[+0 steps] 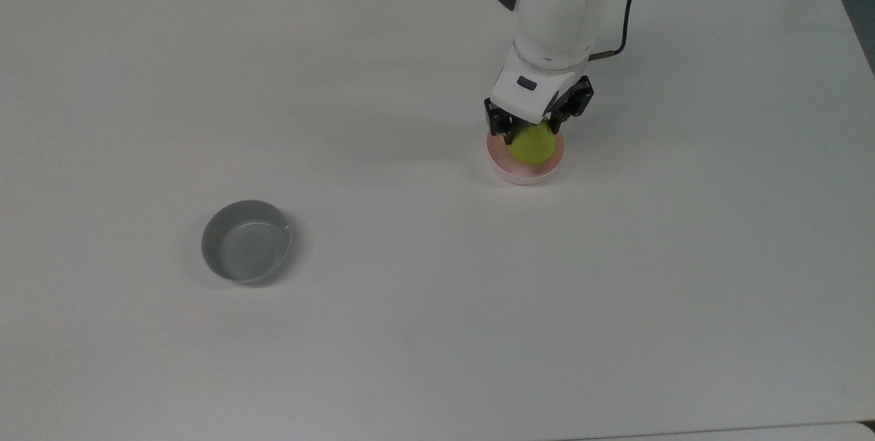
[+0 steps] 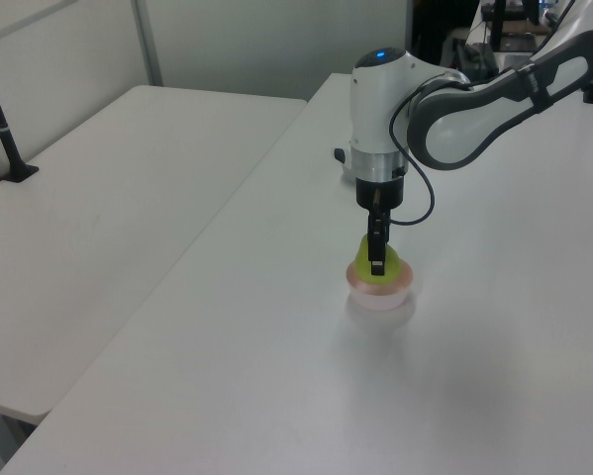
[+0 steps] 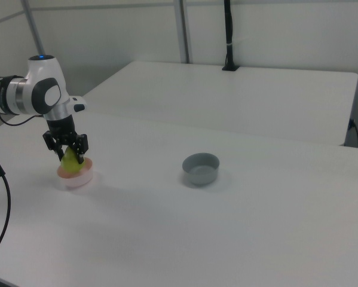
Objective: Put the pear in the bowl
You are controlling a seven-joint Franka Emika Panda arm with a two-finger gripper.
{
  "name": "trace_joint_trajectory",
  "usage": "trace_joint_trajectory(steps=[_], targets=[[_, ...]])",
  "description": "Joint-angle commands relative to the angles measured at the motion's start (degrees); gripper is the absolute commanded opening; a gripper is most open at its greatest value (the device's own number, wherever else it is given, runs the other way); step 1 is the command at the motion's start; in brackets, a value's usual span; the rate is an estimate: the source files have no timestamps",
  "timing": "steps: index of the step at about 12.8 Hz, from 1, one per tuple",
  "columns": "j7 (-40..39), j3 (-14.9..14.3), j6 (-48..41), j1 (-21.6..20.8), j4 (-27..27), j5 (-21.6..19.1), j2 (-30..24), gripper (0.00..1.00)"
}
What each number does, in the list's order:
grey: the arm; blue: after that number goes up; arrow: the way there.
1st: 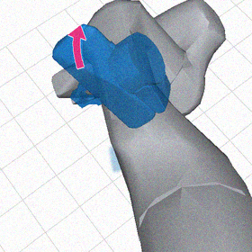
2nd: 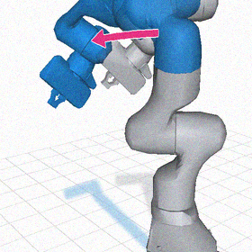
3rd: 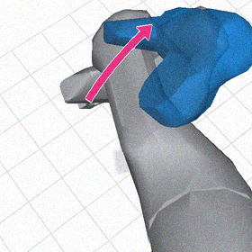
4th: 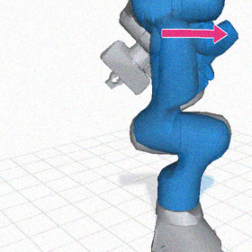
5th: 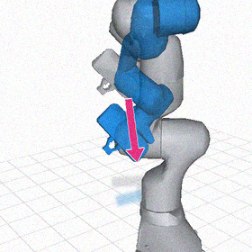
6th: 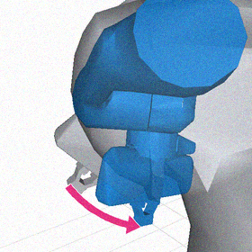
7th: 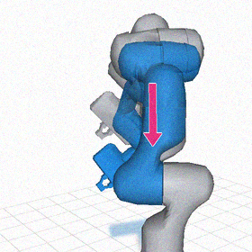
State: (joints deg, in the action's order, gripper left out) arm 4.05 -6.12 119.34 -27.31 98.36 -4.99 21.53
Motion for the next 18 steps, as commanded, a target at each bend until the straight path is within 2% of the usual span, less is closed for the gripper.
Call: trace_joint_trajectory(steps=[1, 2, 3, 4, 5, 7, 10, 12, 14, 18], targets=[[1.1, -0.6, 1.5, -0.7, 0.8, 0.0, -0.3, 0.24], [1.1, -0.6, 1.5, -0.7, 0.9, 0.2, 0.0, 0.30], [1.1, -0.6, 1.5, -0.6, 0.8, 0.2, 0.6, 0.41], [1.1, -0.6, 1.5, -0.6, 0.8, 0.2, 0.7, 0.62], [1.2, -0.6, 1.4, -0.5, 0.8, 0.2, 0.6, 0.73], [1.3, -0.6, 1.2, -0.3, 0.7, 0.2, 0.4, 0.89], [1.3, -0.7, 0.4, 0.2, 0.4, 0.2, -1.7, 1.00], [1.2, -0.7, -3.4, 1.6, -0.2, 0.3, -5.0, 1.00], [1.2, -0.7, -10.5, 4.8, -2.3, 0.3, -9.0, 1.00], [1.1, -0.7, -15.0, 11.8, -2.5, 0.6, -16.5, 1.00]])
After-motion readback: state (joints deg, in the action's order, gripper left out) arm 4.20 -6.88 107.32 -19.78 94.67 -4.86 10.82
